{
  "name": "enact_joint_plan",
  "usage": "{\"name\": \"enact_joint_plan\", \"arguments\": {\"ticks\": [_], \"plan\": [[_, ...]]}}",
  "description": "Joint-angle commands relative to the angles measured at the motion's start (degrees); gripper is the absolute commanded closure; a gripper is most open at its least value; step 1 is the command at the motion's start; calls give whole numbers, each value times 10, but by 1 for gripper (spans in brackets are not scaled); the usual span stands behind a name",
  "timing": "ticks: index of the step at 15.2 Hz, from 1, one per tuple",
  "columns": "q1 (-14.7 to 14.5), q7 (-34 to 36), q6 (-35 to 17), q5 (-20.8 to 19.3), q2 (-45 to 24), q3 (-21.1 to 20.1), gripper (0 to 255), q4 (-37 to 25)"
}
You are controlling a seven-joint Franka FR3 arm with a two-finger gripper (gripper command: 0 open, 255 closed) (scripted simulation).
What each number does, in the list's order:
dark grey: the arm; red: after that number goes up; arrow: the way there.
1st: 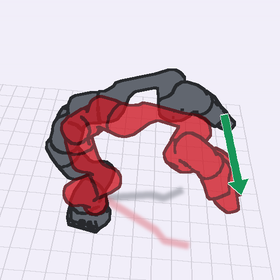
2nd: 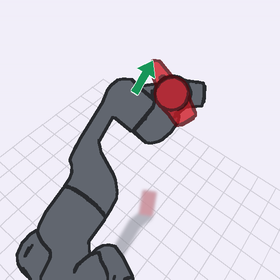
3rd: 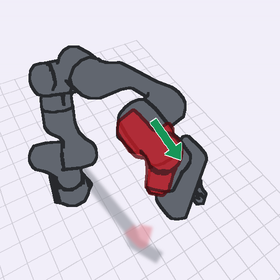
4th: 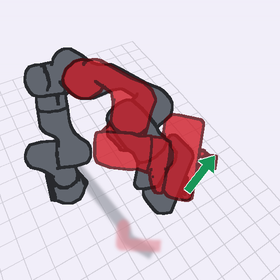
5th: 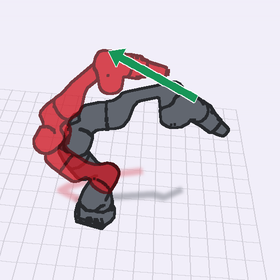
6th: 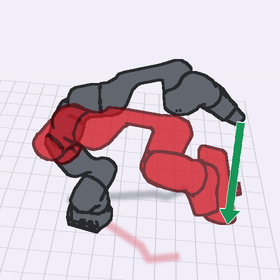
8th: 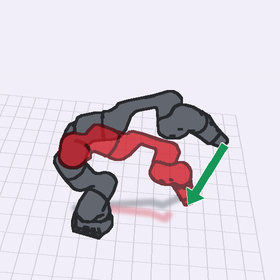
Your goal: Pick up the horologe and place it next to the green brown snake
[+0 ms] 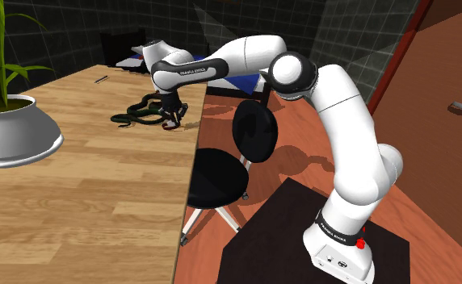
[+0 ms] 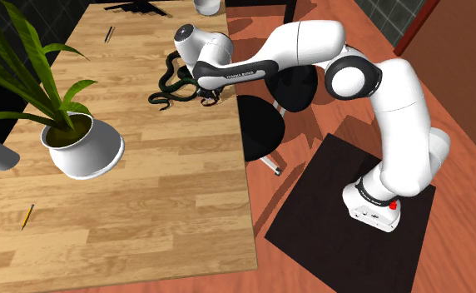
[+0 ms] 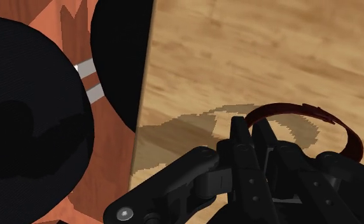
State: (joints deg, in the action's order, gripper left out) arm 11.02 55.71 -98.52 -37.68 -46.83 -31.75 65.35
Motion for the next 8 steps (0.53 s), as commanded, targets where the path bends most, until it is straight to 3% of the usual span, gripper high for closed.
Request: {"name": "enact_joint_plan", "arguments": {"ticks": [1, 5, 6, 8], "plan": [[0, 0, -1, 0, 0, 0, 255, 0], [0, 0, 0, 0, 0, 0, 255, 0], [0, 0, 0, 0, 0, 0, 0, 0], [0, 0, 0, 0, 0, 0, 0, 0]]}}
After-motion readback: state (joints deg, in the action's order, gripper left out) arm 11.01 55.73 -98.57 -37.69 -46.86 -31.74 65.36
